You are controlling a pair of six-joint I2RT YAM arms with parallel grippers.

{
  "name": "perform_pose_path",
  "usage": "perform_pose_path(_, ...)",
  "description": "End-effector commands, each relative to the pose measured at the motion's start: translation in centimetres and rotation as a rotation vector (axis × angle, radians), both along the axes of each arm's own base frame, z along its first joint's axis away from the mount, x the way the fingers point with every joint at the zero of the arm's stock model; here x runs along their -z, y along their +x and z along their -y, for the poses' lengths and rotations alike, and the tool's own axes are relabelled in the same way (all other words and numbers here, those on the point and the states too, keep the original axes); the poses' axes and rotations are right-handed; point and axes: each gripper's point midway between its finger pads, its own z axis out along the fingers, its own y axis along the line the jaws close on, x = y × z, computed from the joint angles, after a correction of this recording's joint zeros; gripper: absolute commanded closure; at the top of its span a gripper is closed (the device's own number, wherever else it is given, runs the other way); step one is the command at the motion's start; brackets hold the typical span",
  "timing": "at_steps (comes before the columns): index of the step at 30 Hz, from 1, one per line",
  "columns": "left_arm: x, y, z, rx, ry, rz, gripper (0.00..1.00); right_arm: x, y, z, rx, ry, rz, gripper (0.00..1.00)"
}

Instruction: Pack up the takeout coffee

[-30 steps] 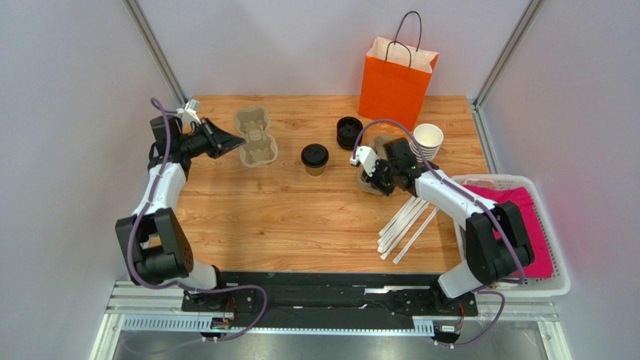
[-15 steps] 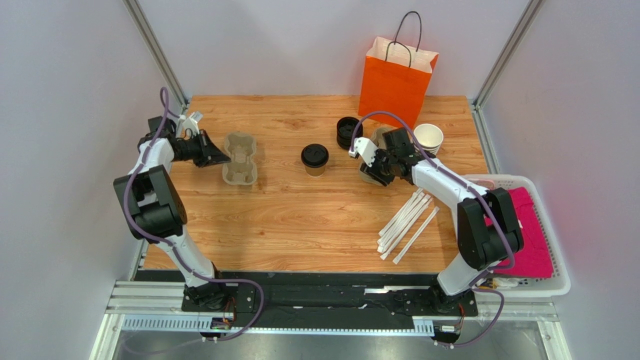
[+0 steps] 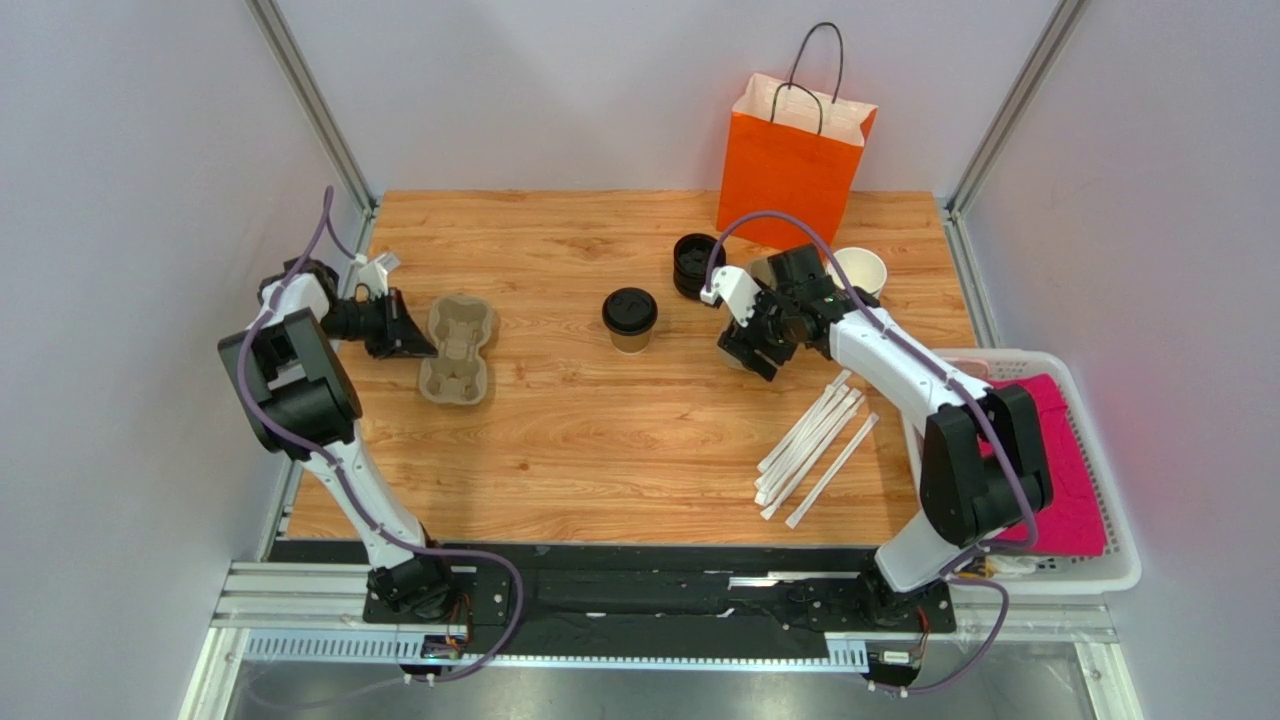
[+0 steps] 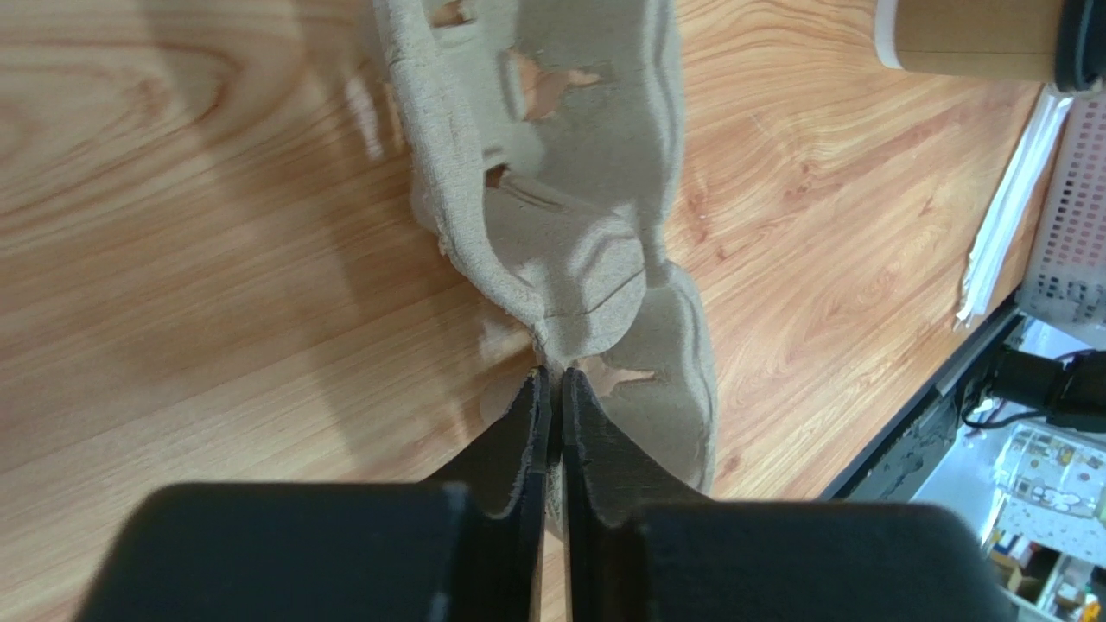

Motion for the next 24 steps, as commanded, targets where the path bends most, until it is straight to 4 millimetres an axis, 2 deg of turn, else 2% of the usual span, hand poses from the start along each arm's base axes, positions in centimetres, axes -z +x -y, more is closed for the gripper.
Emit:
perform_pose_path(1,0.4,0.2,-1.8,0.007,0.057,0.012,0.80,-6.4,-0.3,-1.0,0.035,0.108,0.054,0.27)
perform_pose_path(2,0.3,0.3,-2.0,0.002,0.062,0.014,0.75,-7.3,-0.3,-1.2,0.035,0.123,0.062,0.27)
perform_pose_path(3,0.2,0.3,-2.1,-0.005,0.068,0.013,0.70,-9.1,-0.3,-1.3,0.046,0.148,0.083,0.27)
perform_pose_path(5,-0.1,0.4,-2.3,-0.017,0.080,0.021,0.50,-11.0,-0.2,-1.4,0.060,0.170,0.111,0.23)
perform_pose_path(6,-0.2,0.4,-2.4,-0.020,0.092,0.020,0.42,-12.6,0.0,-1.4,0.066,0.184,0.138,0.23)
perform_pose_path(7,-0.7,0.5,-2.6,-0.025,0.107,0.036,0.29,-13.8,0.0,-1.3,0.081,0.204,0.157,0.22)
perform_pose_path(8,-0.9,0.5,-2.6,-0.029,0.114,0.037,0.27,-14.7,0.1,-1.2,0.095,0.209,0.177,0.21)
perform_pose_path(9,-1.0,0.4,-2.7,-0.034,0.123,0.039,0.15,-15.7,0.3,-1.1,0.109,0.219,0.197,0.20)
perform_pose_path(10,-2.0,0.5,-2.8,-0.040,0.140,0.067,0.11,-17.6,0.6,-0.9,0.131,0.242,0.235,0.18)
perform_pose_path(11,-2.5,0.5,-2.7,-0.044,0.142,0.079,0.02,-18.7,1.0,-0.5,0.152,0.245,0.262,0.18)
perform_pose_path(12,-3.0,0.4,-2.6,-0.048,0.139,0.092,0.02,-19.6,1.3,-0.2,0.169,0.253,0.283,0.17)
perform_pose_path(13,-4.6,0.5,-2.4,-0.049,0.154,0.142,0.02,-21.7,2.0,0.3,0.189,0.268,0.329,0.15)
perform_pose_path(15,-6.1,0.4,-2.1,-0.052,0.159,0.192,0.01,-23.0,3.3,1.2,0.230,0.262,0.367,0.15)
perform_pose_path(16,-8.1,0.6,-2.1,-0.053,0.192,0.267,0.01,-23.9,4.0,2.2,0.255,0.262,0.390,0.15)
perform_pose_path(18,-9.7,0.3,-1.9,-0.058,0.212,0.324,0.01,-25.7,5.9,3.2,0.292,0.268,0.435,0.14)
perform_pose_path(19,-11.5,0.4,-1.8,-0.060,0.241,0.386,0.01,-26.1,6.9,4.4,0.324,0.265,0.446,0.14)
perform_pose_path(20,-12.3,0.3,-1.8,-0.064,0.253,0.414,0.01,-28.1,7.7,4.9,0.340,0.279,0.491,0.14)
perform_pose_path(21,-12.9,0.1,-1.6,-0.064,0.259,0.437,0.01,-27.1,9.2,5.2,0.354,0.262,0.475,0.14)
perform_pose_path(22,-14.5,-0.1,-1.5,-0.067,0.279,0.491,0.01,-27.3,10.0,6.0,0.374,0.256,0.487,0.14)
perform_pose_path(23,-15.1,-0.2,-1.3,-0.066,0.281,0.511,0.01,-28.9,10.6,6.4,0.385,0.263,0.524,0.14)
perform_pose_path(24,-15.7,-0.4,-1.1,-0.067,0.282,0.528,0.01,-27.7,12.2,6.4,0.392,0.250,0.506,0.13)
